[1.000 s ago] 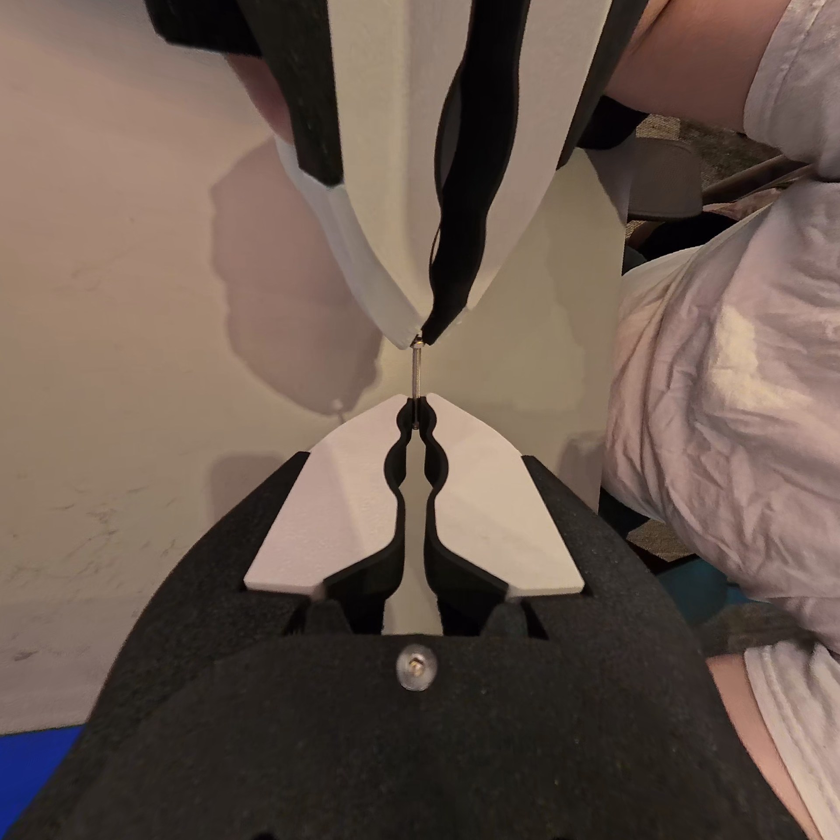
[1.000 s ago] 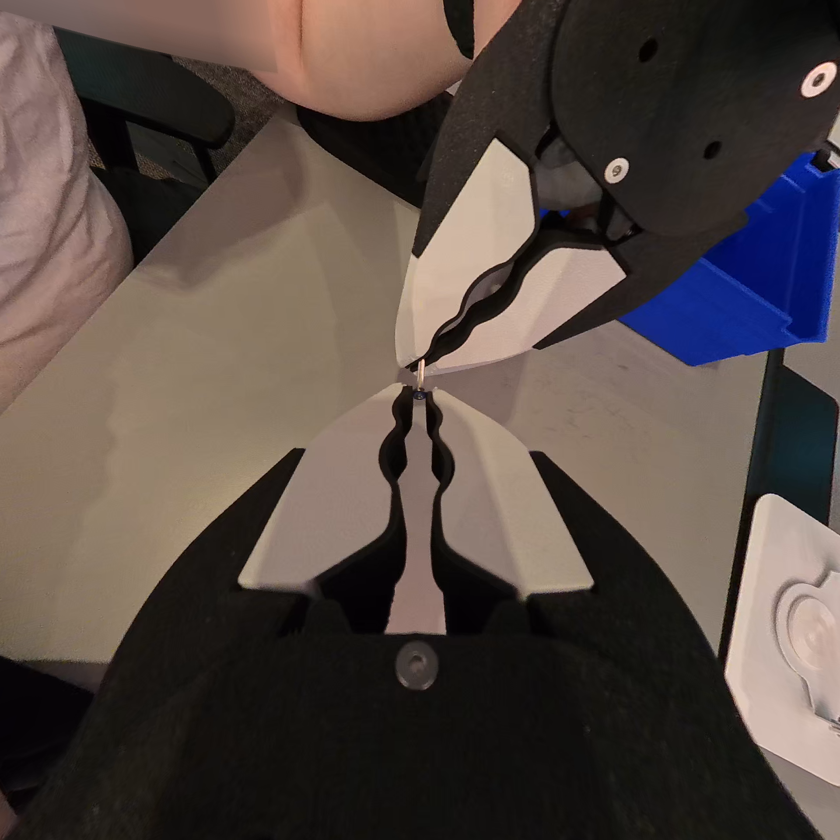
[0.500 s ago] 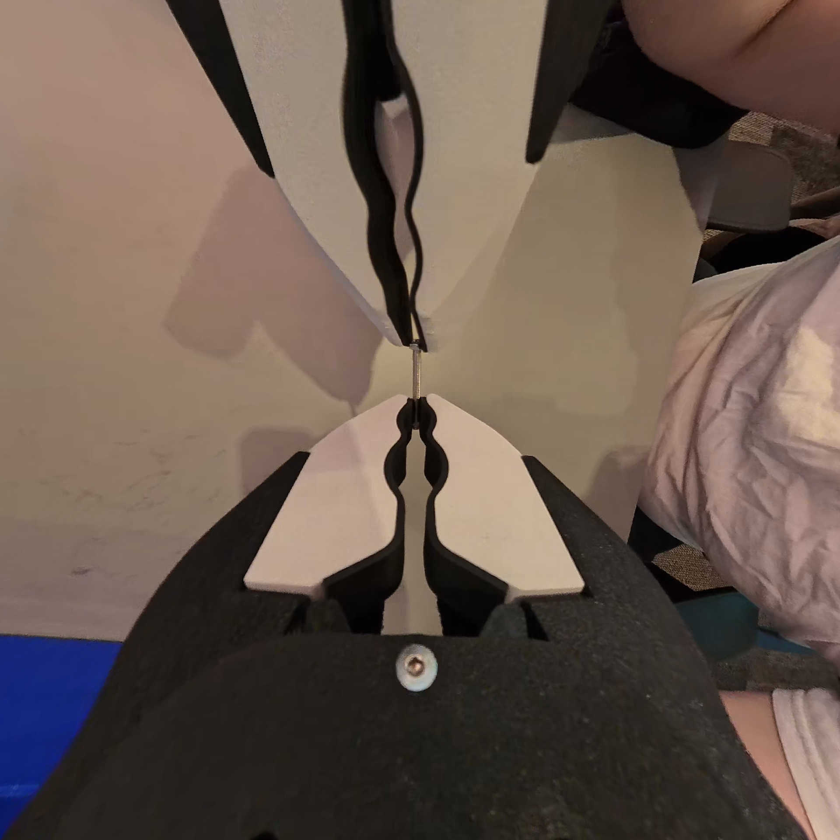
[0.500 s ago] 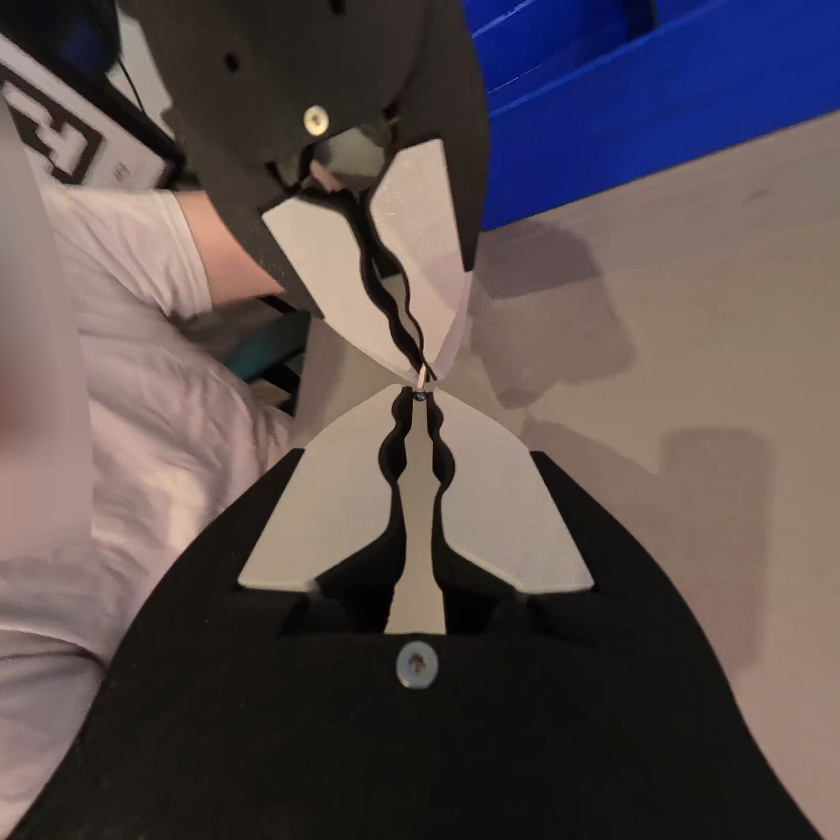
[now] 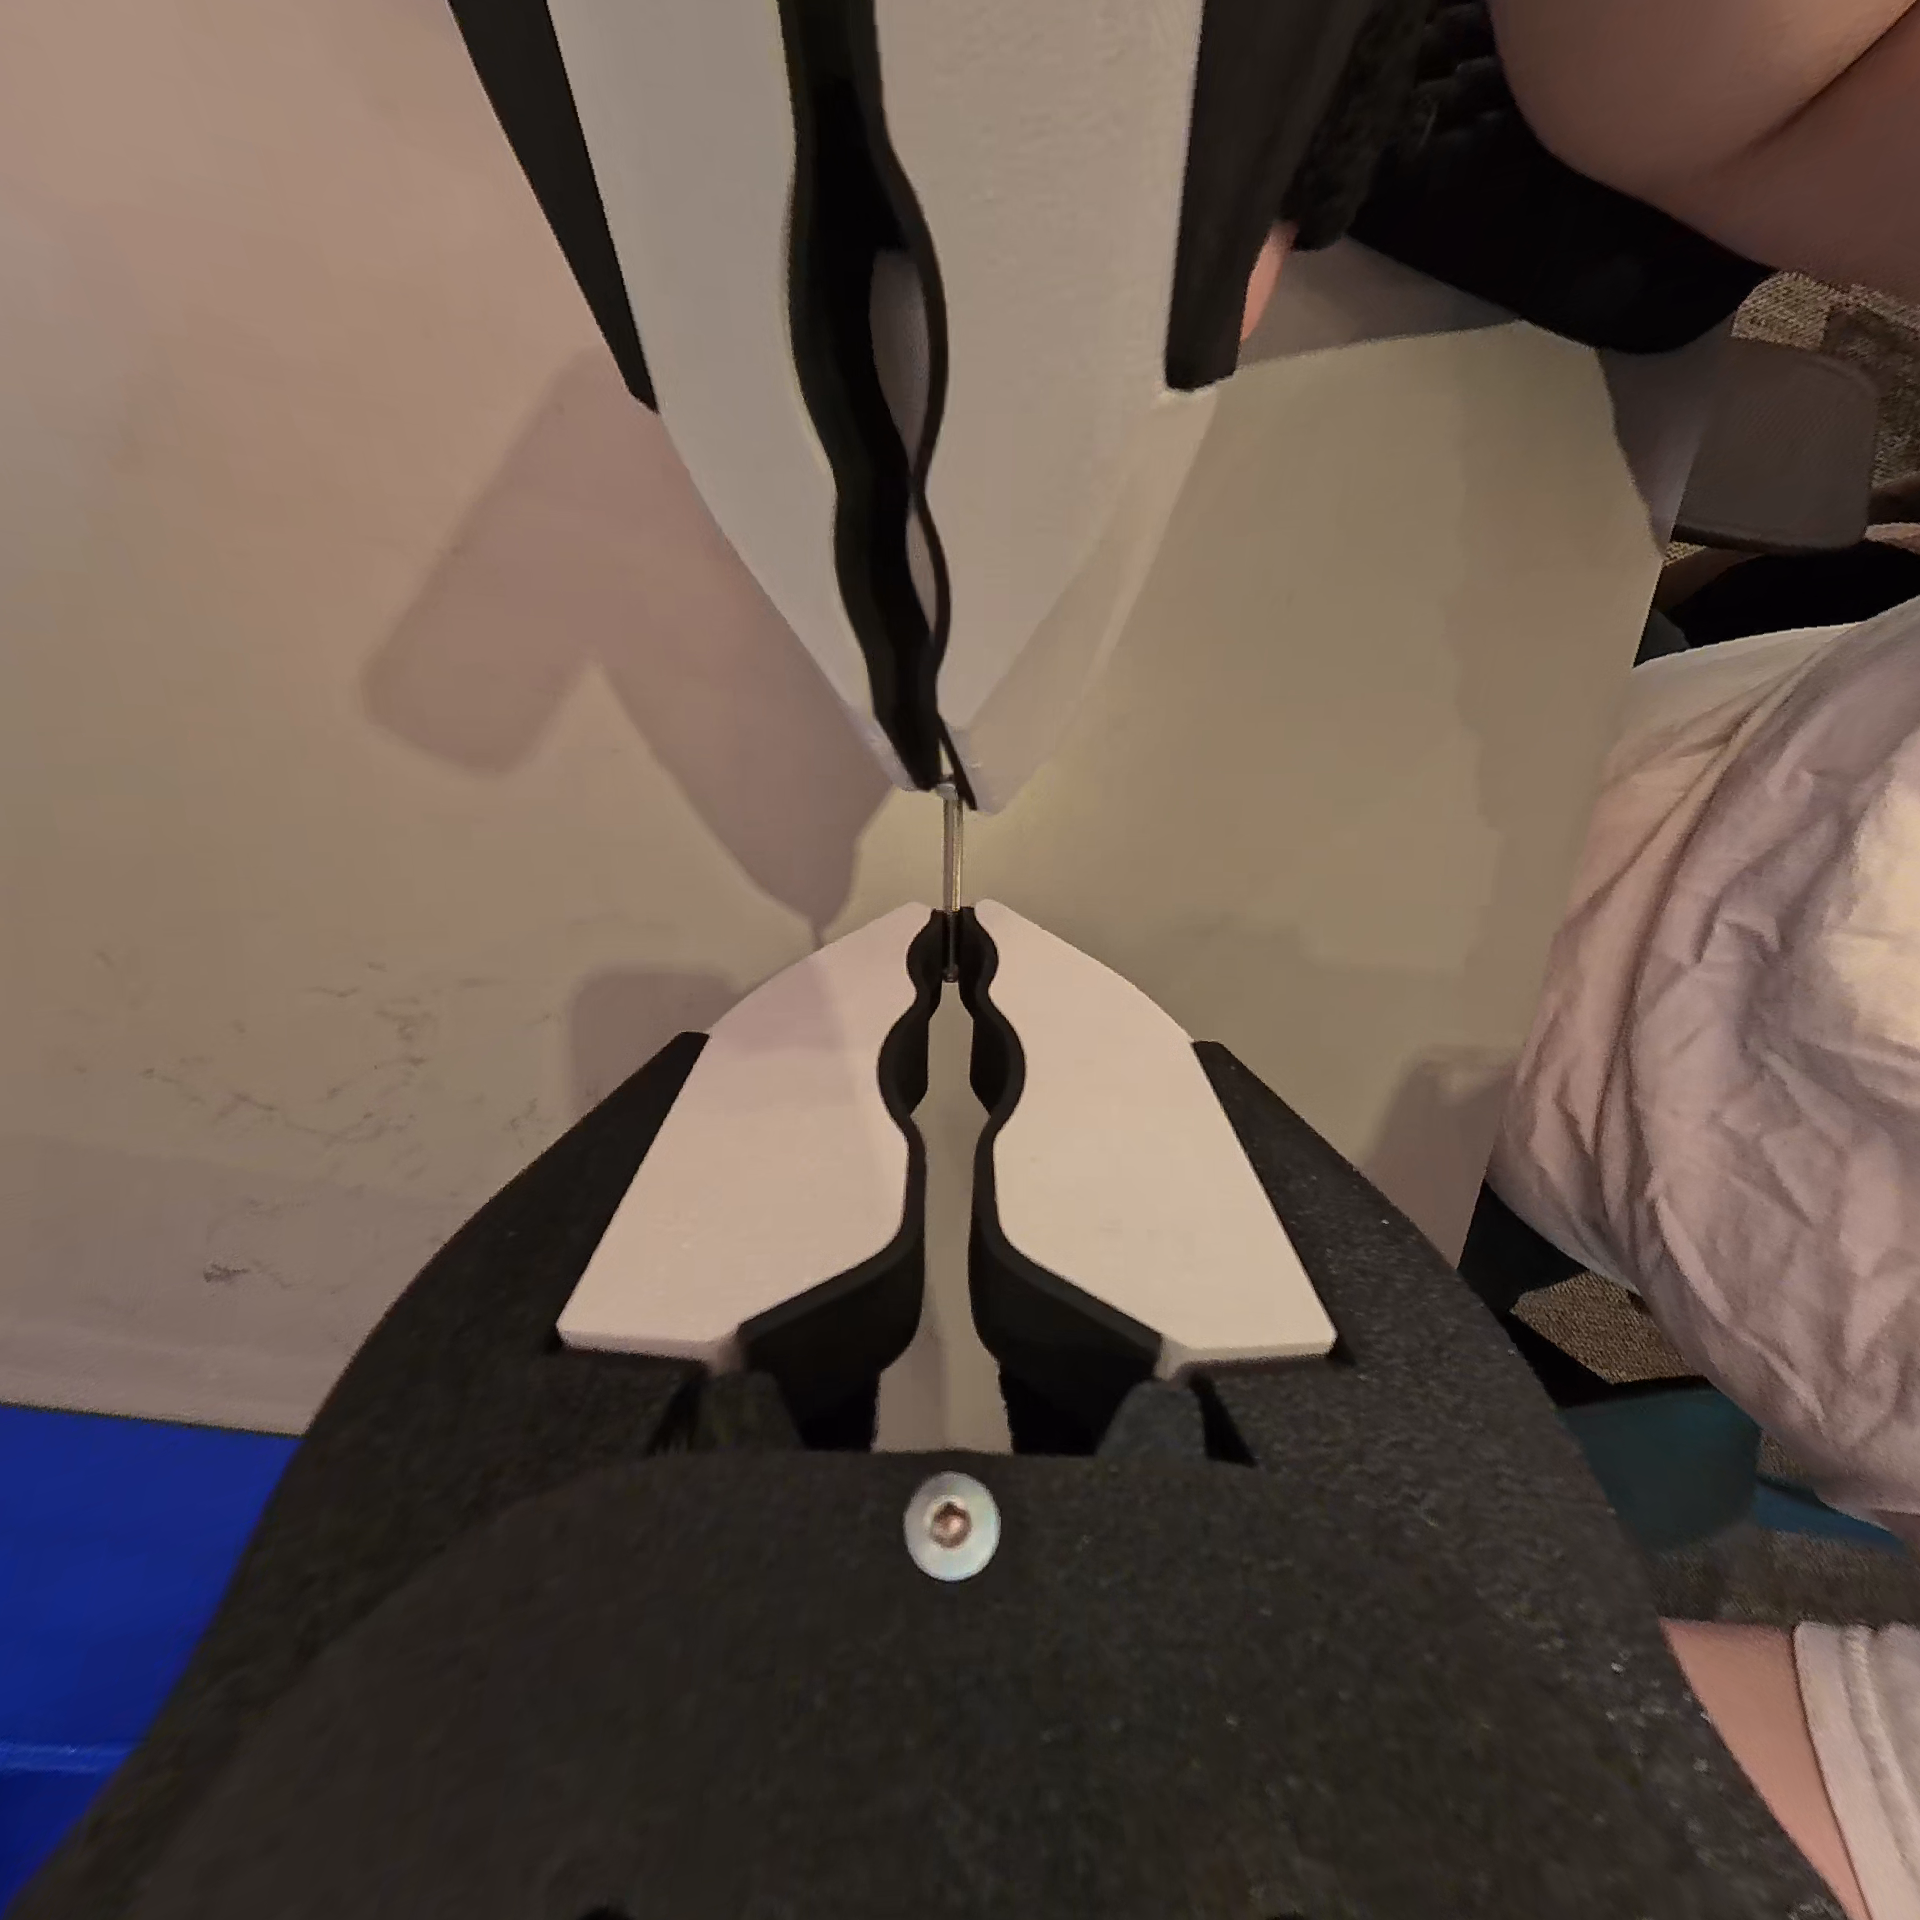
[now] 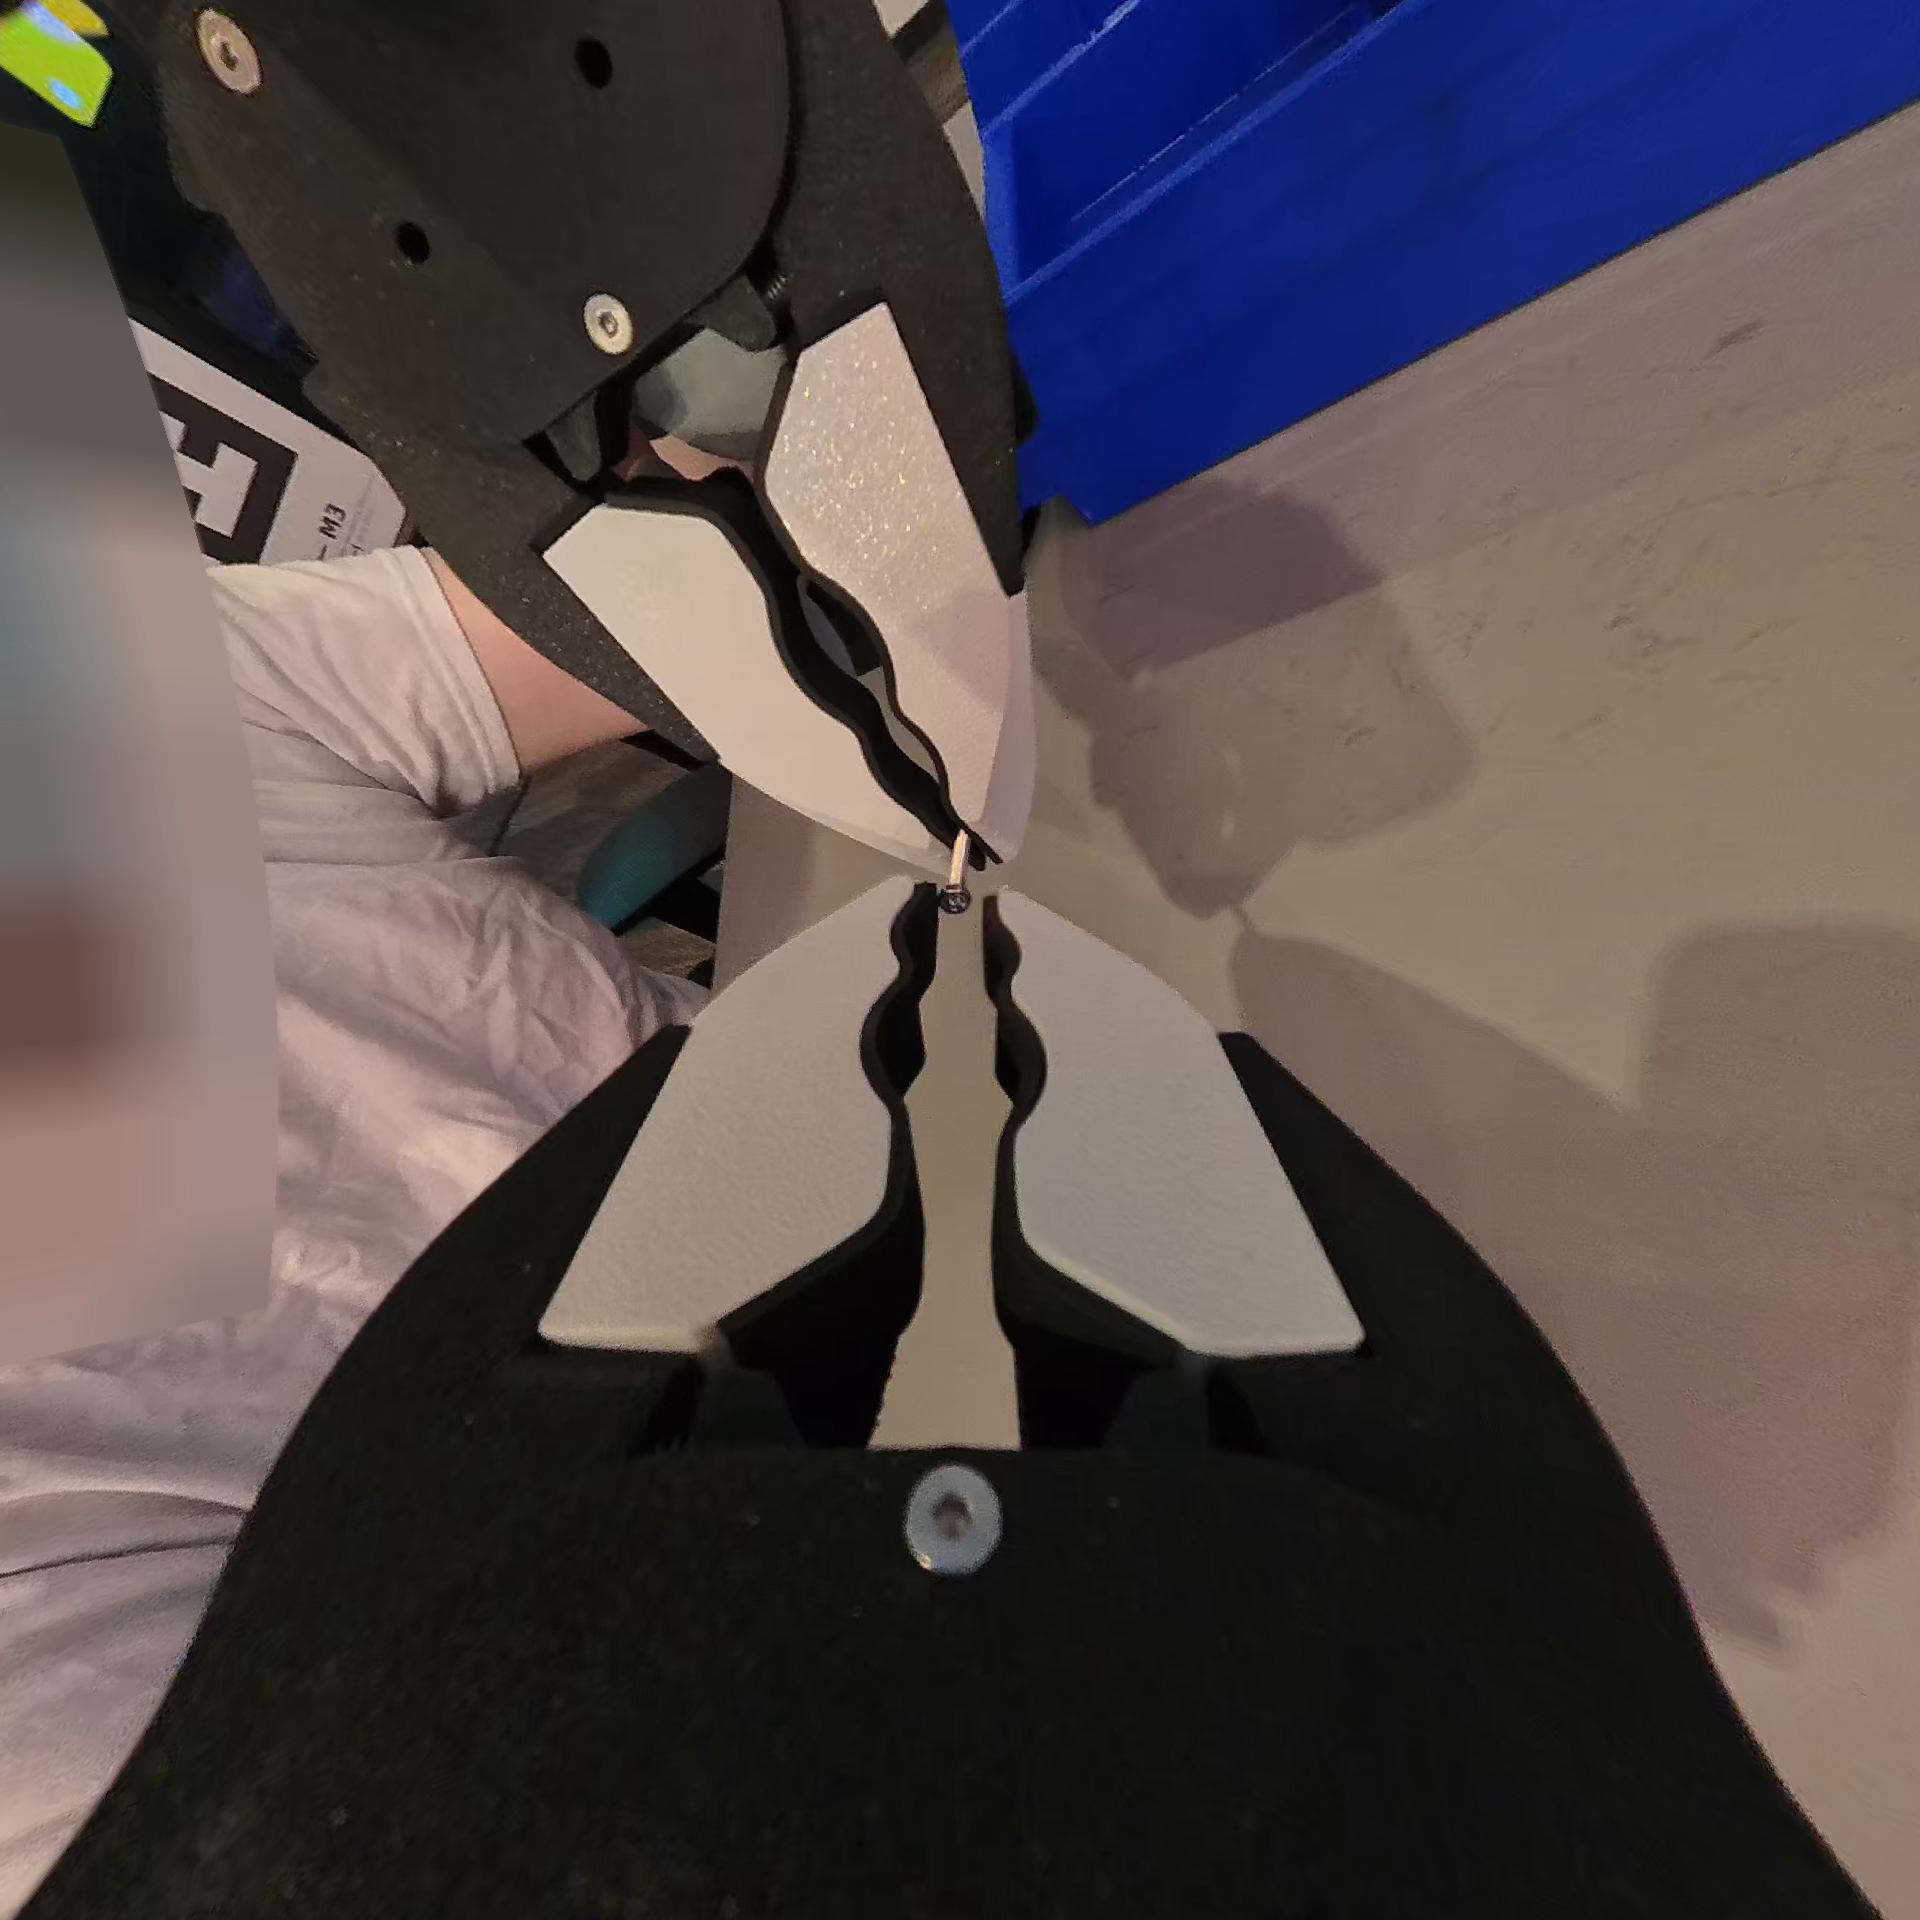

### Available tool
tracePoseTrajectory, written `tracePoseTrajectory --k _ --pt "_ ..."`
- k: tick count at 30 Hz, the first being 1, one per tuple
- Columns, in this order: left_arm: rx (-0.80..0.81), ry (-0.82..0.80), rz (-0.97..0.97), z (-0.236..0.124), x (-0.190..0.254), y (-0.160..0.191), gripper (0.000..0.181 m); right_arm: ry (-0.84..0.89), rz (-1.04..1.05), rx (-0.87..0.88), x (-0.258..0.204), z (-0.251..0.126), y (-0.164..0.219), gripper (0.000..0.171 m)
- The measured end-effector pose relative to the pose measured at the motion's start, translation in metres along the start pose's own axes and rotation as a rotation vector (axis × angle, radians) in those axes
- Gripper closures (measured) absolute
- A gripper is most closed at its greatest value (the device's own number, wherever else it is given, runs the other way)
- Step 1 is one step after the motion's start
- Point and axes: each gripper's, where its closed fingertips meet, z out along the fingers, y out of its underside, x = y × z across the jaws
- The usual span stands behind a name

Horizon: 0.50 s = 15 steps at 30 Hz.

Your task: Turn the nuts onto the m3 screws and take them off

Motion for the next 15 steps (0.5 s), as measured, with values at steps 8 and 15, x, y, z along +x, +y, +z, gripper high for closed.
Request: tracePoseTrajectory --k 8,15 --pt "0.020 -0.003 -0.001 -0.004 -0.001 -0.002 0.179 0.074 -0.087 -0.005 0.003 -0.003 -0.002 0.150" --pt "0.070 0.020 0.000 -0.012 0.001 -0.006 0.179 0.160 -0.265 0.039 0.001 -0.013 -0.013 0.137"
